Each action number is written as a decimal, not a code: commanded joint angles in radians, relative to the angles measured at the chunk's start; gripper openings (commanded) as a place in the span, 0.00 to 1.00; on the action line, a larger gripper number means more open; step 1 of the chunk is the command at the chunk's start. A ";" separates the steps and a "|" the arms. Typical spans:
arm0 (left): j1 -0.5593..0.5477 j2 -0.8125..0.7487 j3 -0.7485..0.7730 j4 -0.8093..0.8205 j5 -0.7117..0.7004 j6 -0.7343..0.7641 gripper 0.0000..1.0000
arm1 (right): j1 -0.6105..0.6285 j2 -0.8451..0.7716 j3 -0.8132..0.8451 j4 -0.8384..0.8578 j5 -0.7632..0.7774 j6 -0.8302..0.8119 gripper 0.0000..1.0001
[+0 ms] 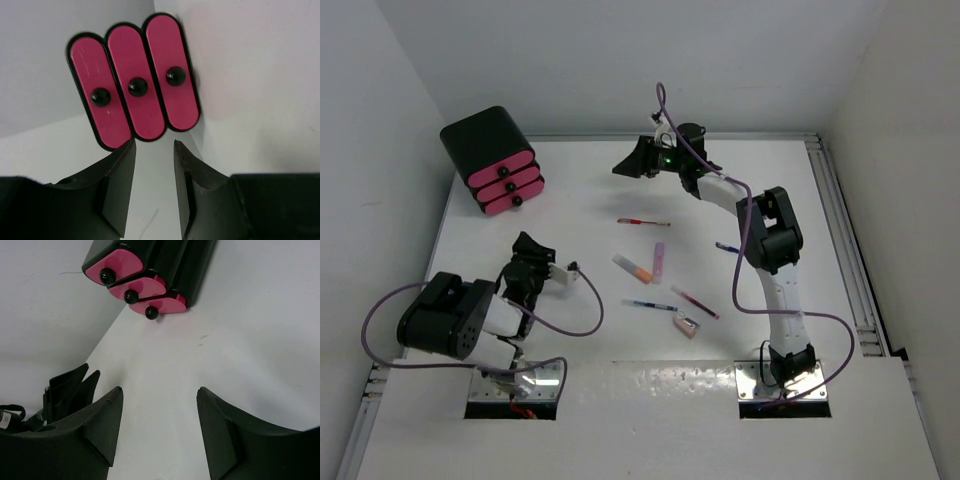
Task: Sort the stationery into containers
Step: Open the drawer
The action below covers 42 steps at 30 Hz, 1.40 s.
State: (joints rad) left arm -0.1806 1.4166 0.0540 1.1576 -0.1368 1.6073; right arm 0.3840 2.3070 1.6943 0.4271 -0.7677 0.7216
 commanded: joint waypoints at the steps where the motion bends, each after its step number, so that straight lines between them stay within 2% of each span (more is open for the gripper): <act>1: -0.020 0.092 0.000 0.261 -0.138 -0.174 0.42 | 0.003 -0.040 0.019 0.018 -0.022 -0.022 0.60; 7: -0.054 0.252 0.035 0.454 -0.246 -0.227 0.40 | -0.002 -0.034 0.019 0.007 -0.021 -0.034 0.61; 11: -0.094 0.300 0.041 0.536 -0.303 -0.236 0.40 | -0.002 -0.049 0.010 -0.019 -0.021 -0.051 0.61; 17: -0.111 0.179 0.043 0.516 -0.330 -0.248 0.40 | -0.026 -0.118 -0.031 -0.080 -0.022 -0.085 0.61; 22: -0.132 0.023 0.072 0.331 -0.395 -0.288 0.41 | -0.065 -0.211 -0.073 -0.152 -0.005 -0.177 0.62; 26: -0.160 -0.091 0.011 0.301 -0.396 -0.365 0.45 | -0.097 -0.259 -0.108 -0.221 0.019 -0.223 0.62; 30: -0.180 -0.094 -0.026 0.369 -0.426 -0.346 0.43 | -0.119 -0.287 -0.087 -0.352 0.042 -0.289 0.62; 34: -0.189 -0.137 -0.011 0.289 -0.442 -0.374 0.42 | -0.120 -0.304 -0.030 -0.516 0.097 -0.370 0.63; 37: -0.204 -0.104 0.001 0.278 -0.448 -0.397 0.41 | -0.119 -0.290 0.040 -0.622 0.131 -0.392 0.64; 39: -0.201 -0.056 0.007 0.353 -0.446 -0.391 0.42 | -0.119 -0.279 0.065 -0.686 0.148 -0.402 0.64; 42: -0.178 0.106 0.033 0.480 -0.420 -0.371 0.42 | -0.119 -0.256 0.126 -0.758 0.172 -0.430 0.64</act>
State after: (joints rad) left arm -0.3706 1.4200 0.0624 1.3220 -0.5655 1.2476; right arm 0.2634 2.0457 1.7378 -0.2241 -0.6357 0.3511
